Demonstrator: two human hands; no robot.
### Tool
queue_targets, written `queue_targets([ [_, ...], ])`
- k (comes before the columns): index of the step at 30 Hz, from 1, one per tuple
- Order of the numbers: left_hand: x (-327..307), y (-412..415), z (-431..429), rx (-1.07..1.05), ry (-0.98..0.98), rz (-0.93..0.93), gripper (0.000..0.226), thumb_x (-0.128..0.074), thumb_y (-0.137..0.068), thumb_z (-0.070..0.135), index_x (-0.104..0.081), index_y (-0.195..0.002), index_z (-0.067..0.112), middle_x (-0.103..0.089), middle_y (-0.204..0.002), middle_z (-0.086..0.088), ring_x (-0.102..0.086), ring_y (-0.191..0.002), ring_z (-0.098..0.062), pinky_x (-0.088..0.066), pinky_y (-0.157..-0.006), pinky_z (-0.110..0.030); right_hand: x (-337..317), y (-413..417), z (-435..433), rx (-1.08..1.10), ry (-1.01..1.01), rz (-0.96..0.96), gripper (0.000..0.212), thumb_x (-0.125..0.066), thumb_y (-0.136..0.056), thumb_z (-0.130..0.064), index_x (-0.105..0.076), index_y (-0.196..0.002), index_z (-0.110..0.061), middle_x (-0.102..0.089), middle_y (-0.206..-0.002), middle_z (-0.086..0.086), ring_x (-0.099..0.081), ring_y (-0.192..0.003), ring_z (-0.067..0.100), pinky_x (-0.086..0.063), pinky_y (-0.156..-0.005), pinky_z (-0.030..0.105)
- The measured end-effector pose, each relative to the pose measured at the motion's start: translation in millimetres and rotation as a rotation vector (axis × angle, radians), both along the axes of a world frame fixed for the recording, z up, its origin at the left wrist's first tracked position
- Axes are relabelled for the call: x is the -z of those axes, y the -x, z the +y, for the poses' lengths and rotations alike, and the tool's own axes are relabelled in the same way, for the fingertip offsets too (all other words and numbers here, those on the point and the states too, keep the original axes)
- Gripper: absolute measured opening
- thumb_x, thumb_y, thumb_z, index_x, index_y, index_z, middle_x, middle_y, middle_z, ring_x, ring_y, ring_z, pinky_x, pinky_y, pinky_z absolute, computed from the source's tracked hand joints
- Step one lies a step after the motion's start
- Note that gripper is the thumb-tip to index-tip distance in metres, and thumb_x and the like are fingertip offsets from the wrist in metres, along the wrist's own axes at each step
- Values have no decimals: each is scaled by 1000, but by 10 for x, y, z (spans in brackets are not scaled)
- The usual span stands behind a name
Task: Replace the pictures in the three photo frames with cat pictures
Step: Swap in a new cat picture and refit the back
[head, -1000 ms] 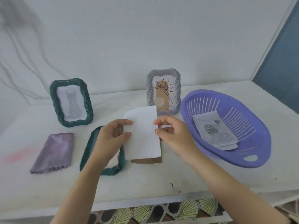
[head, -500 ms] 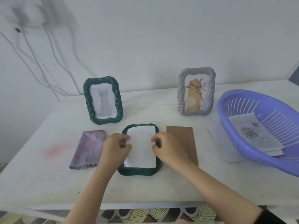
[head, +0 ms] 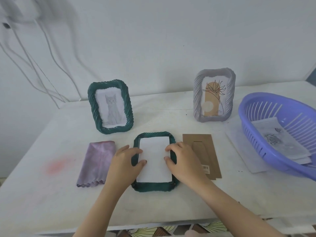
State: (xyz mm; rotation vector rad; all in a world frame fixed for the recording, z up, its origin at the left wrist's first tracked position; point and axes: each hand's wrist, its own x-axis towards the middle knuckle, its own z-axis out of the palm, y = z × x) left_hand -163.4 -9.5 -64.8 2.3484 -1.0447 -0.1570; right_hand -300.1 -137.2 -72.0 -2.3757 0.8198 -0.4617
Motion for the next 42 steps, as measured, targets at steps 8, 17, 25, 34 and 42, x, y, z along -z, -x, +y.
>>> queue_targets([
  [8, 87, -25, 37, 18, 95, 45, 36, -71, -77, 27, -66, -112, 20, -59, -125, 7, -46, -119, -10, -30, -94, -17, -5, -44, -69, 2, -76, -6, 31, -56, -85, -19, -55, -116, -20, -55, -119, -5, -48, -113, 13, -42, -90, 26],
  [17, 123, -71, 26, 51, 137, -37, 34, -72, -76, 25, -67, -109, 15, -64, -114, 3, -47, -113, -15, -29, -94, -19, -29, -77, -75, 17, 23, 17, 32, -55, -87, -24, -55, -119, -22, -57, -120, -9, -46, -111, 13, -38, -87, 23],
  [25, 159, -128, 26, 115, 138, 19, 46, -70, -78, 26, -57, -121, 20, -54, -129, 5, -38, -126, -12, -24, -100, -17, -35, -114, -41, 46, 3, -4, 32, -56, -87, -26, -55, -119, -23, -59, -119, -9, -46, -112, 14, -42, -90, 27],
  [34, 206, -192, 89, 244, 128, 39, 55, -61, -68, 43, -57, -121, 29, -41, -132, 20, -30, -122, 3, -23, -102, -21, 1, -118, -9, 87, -101, -62, 29, -59, -84, -24, -58, -113, -24, -60, -114, -9, -46, -111, 15, -38, -89, 24],
  [42, 241, -220, 78, 221, 132, -17, 68, -51, -64, 60, -60, -120, 23, -46, -129, 17, -33, -124, -6, -20, -105, -25, 14, -128, 1, 101, -107, -44, 29, -60, -84, -24, -58, -113, -25, -58, -116, -8, -43, -112, 14, -33, -86, 22],
])
